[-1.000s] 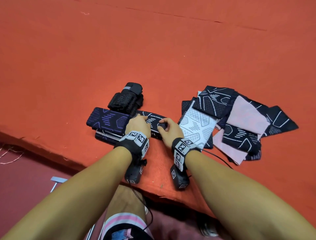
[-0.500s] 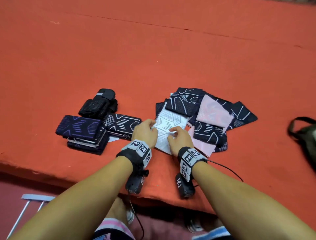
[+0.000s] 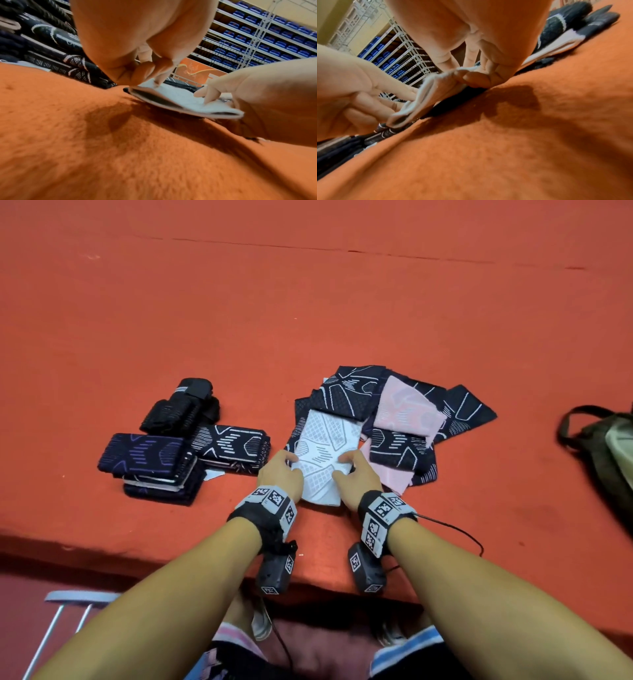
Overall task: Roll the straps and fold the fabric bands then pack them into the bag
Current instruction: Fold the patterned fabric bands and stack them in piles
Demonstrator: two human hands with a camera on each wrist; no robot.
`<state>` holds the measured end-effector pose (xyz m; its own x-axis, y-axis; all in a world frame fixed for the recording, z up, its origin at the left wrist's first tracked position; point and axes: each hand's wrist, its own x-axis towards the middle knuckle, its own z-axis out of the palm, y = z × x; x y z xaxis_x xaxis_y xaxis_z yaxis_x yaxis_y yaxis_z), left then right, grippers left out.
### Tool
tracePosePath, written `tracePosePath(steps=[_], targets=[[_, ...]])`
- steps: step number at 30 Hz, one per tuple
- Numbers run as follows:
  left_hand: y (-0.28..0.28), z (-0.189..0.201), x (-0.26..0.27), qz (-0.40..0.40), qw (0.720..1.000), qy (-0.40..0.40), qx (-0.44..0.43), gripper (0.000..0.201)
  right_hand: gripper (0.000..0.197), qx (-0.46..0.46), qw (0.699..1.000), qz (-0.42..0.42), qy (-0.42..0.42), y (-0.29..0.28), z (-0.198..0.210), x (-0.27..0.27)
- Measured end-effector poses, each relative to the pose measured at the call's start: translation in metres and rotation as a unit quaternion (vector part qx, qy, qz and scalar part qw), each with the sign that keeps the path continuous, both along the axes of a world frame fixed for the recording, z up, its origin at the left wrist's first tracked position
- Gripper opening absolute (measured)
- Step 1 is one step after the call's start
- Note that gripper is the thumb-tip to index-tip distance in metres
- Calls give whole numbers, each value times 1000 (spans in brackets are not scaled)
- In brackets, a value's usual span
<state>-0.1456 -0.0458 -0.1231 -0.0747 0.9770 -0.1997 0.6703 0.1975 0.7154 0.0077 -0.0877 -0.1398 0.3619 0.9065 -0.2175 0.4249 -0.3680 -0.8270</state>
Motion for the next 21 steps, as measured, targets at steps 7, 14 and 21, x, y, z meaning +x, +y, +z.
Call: tracePosePath(steps=[7,14,21], targets=[[-33,-6,22,-75,994,-58,-52,31,12,8,1000,-12,-5,-38,-9,38],[-51,-1,23,-151,970,-127,-141,8,21,-20,999,4,43,-78,-11,57],[-59,-3,4,-62,962,-201,-172,22,39,2,988,-8,155,-91,-13,42]])
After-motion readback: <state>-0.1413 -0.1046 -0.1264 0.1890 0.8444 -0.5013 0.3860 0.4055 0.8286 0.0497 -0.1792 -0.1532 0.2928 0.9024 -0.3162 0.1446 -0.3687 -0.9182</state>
